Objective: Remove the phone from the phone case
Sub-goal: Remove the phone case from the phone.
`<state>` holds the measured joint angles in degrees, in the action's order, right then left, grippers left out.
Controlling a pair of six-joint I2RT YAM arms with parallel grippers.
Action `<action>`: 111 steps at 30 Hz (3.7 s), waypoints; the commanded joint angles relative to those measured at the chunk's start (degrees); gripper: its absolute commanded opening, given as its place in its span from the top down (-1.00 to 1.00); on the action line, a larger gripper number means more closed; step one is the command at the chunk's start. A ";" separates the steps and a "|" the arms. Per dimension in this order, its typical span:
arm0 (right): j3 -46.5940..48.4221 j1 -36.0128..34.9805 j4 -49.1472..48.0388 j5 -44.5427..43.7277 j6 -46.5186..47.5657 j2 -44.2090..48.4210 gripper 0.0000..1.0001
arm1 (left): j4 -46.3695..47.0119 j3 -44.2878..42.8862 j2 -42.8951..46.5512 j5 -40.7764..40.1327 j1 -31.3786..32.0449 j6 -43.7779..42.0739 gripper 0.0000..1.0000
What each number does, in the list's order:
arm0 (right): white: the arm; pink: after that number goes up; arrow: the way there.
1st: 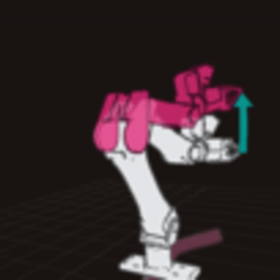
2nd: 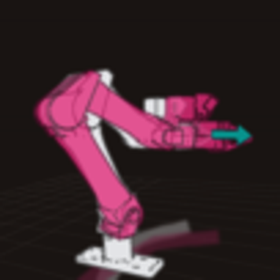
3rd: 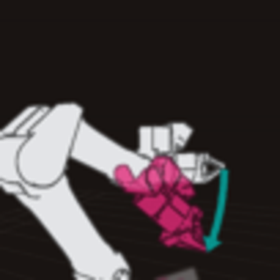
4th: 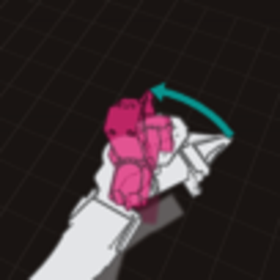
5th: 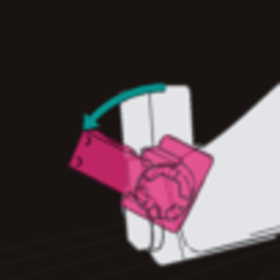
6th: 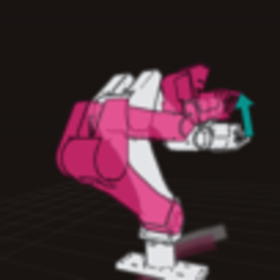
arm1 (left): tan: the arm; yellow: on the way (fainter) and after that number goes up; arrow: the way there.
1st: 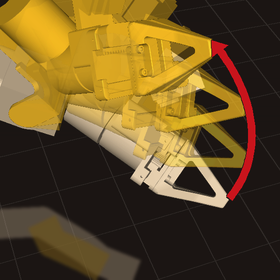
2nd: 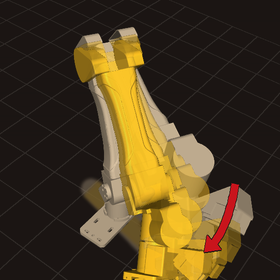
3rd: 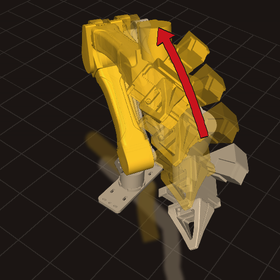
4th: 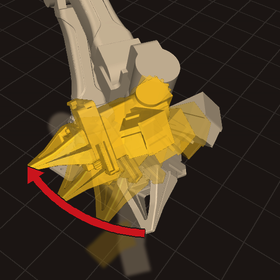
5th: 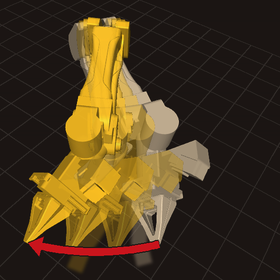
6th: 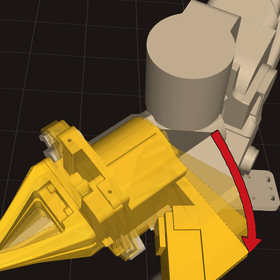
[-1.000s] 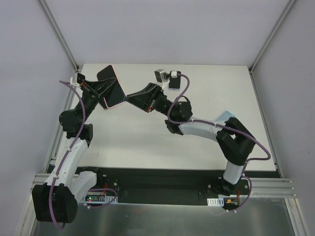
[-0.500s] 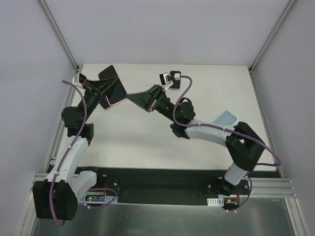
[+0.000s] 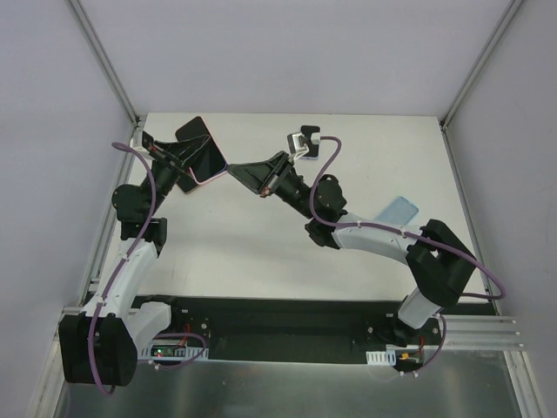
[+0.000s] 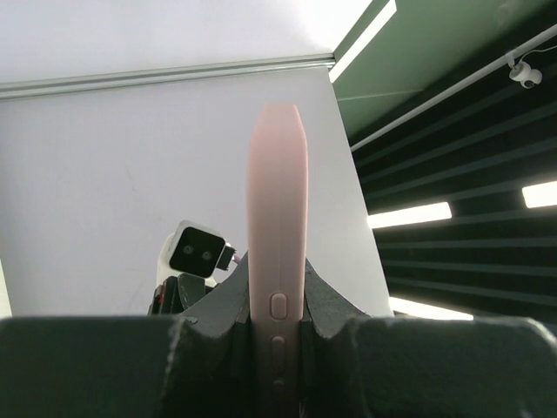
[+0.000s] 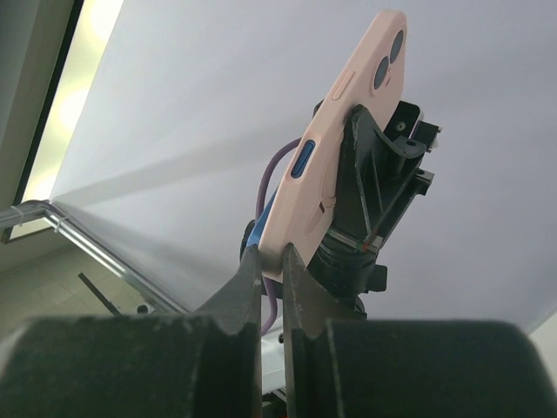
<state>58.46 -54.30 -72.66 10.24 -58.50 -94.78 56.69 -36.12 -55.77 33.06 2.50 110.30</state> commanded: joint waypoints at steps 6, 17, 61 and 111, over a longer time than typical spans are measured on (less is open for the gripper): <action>-1.77 -1.33 30.92 1.18 7.08 -6.82 0.98 | 17.75 -5.36 2.16 4.64 2.77 25.05 1.00; 1.38 0.86 2.98 12.68 1.38 -17.53 0.97 | 19.87 -8.09 1.63 4.12 2.77 27.16 1.00; 26.35 -0.98 69.68 6.28 18.51 -9.98 0.48 | 13.45 -8.62 3.38 16.16 2.77 13.80 1.00; -0.97 0.95 94.72 -39.05 39.95 19.11 0.98 | -51.67 -4.93 4.88 26.19 2.95 -43.24 -0.98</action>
<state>61.21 -55.66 9.28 -11.77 -23.05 -75.90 8.93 -39.48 -52.75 58.33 5.54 72.95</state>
